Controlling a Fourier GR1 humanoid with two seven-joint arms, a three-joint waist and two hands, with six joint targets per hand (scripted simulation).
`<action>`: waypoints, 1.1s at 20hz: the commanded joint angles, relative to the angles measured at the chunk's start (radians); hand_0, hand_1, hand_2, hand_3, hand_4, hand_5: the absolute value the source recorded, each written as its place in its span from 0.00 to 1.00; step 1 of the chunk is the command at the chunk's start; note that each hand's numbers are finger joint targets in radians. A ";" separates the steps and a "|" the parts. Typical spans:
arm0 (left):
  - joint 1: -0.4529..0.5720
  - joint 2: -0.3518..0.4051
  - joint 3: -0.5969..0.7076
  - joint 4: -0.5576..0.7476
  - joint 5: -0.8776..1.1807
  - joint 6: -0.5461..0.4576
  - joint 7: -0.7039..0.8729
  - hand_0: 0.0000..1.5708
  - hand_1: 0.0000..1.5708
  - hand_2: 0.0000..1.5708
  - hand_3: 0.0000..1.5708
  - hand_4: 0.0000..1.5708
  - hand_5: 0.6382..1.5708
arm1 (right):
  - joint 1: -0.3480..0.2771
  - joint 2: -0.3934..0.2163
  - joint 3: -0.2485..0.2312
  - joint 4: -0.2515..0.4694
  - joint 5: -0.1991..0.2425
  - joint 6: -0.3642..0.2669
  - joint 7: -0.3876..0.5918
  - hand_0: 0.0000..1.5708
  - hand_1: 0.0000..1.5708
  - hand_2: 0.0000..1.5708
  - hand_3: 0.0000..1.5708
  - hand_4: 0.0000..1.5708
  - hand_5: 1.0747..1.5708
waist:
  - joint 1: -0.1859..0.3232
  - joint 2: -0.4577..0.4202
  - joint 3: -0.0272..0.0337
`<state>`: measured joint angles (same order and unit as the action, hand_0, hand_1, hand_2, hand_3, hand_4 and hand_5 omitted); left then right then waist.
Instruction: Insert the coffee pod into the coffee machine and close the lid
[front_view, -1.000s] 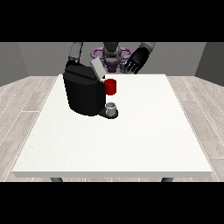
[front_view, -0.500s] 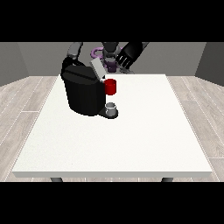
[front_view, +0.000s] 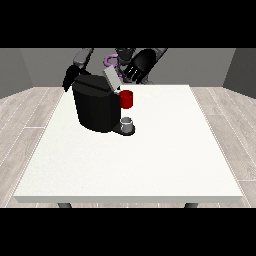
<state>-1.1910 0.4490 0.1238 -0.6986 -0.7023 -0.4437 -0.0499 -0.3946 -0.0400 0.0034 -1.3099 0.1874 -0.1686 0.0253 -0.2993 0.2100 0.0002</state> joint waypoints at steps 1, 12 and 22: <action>-0.020 0.027 0.017 0.028 -0.008 0.023 -0.009 0.78 0.78 0.82 0.79 0.31 1.00 | -0.005 -0.013 0.000 -0.031 -0.006 0.018 0.007 0.00 0.00 0.00 0.00 0.00 1.00 | -0.035 0.051 -0.0001; -0.025 0.001 -0.006 0.044 -0.024 0.003 -0.029 0.80 0.80 0.82 0.77 0.27 1.00 | -0.011 -0.039 -0.052 0.009 -0.019 0.005 -0.007 0.00 0.00 0.00 0.00 0.00 1.00 | -0.005 0.057 0.0000; -0.104 0.010 0.002 0.066 -0.031 -0.006 -0.024 0.74 0.74 0.79 0.76 0.26 1.00 | -0.090 -0.022 -0.050 0.024 0.001 -0.033 0.007 0.00 0.00 0.00 0.00 0.11 1.00 | -0.003 0.109 0.0000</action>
<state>-1.2559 0.4372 0.1178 -0.6452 -0.7325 -0.4335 -0.0726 -0.4524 -0.0625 -0.0484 -1.2853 0.1756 -0.1862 0.0128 -0.2987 0.3005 -0.0002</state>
